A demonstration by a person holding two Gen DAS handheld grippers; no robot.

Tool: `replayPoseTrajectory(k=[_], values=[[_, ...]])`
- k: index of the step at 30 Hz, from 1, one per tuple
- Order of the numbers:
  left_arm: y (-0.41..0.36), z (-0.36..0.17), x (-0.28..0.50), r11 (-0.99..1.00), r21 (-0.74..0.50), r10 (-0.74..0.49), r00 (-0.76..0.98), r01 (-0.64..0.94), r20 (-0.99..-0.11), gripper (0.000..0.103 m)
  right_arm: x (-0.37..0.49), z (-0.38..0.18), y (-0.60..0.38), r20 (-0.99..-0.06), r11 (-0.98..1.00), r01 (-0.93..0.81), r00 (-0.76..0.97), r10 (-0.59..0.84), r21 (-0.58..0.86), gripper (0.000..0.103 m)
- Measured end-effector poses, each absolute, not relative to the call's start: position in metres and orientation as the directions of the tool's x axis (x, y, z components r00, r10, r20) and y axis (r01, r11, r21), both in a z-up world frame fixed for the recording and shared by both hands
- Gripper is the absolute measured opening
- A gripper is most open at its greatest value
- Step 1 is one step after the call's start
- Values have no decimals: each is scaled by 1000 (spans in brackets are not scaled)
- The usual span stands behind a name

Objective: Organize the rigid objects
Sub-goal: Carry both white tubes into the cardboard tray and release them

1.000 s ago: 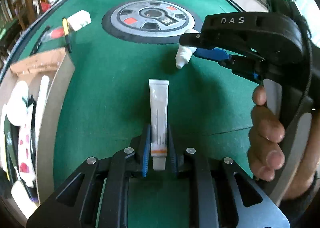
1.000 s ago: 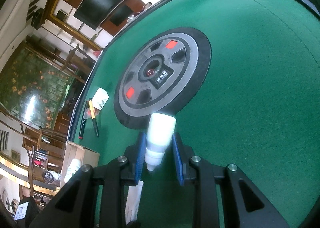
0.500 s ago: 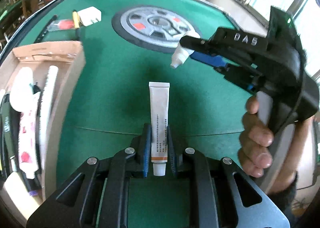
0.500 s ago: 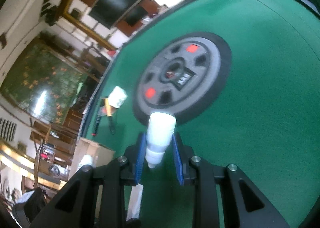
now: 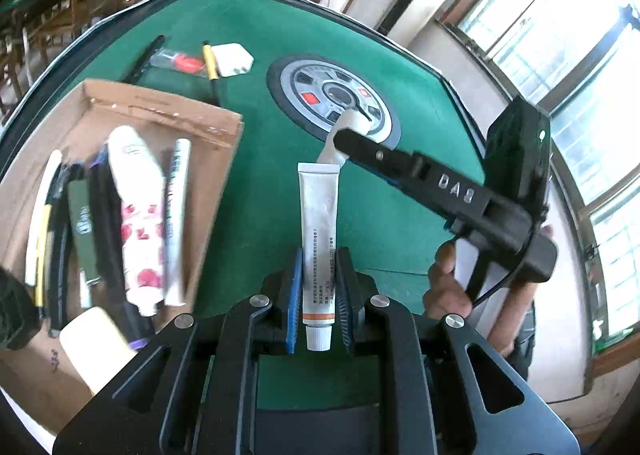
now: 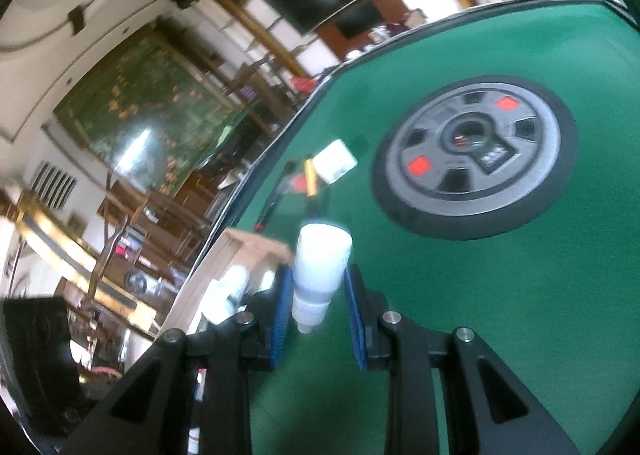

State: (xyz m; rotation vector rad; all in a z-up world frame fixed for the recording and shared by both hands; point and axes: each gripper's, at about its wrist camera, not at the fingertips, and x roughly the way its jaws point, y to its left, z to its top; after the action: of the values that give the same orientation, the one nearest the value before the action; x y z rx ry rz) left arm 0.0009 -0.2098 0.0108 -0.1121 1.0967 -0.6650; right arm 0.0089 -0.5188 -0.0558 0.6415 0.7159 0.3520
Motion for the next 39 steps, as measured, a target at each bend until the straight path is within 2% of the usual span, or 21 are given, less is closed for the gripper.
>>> replayPoseTrajectory(k=[12,18,22,27,36,39], values=[[-117,42,3,856,-400,-511,416,327,-752,15,11,-47,-473,-499,773,-235,647,577,589,26],[-73,41,15,873,-414,-488,455,258,-745,15,10,-37,-462,-469,731,-266,620,629,629,26],[-68,34,21,875,-417,-483,448,245,-752,15,19,-27,-424,-528,772,-290,591,609,566,26],[-64,25,26,884,-405,-467,443,231,-765,16,51,-35,-404,-620,832,-228,575,534,505,26],[-60,5,37,901,-384,-433,424,202,-795,16,72,-53,-397,-691,876,-164,557,461,453,26],[-62,0,41,912,-360,-411,423,199,-808,16,70,-56,-396,-669,868,-174,573,473,465,26]])
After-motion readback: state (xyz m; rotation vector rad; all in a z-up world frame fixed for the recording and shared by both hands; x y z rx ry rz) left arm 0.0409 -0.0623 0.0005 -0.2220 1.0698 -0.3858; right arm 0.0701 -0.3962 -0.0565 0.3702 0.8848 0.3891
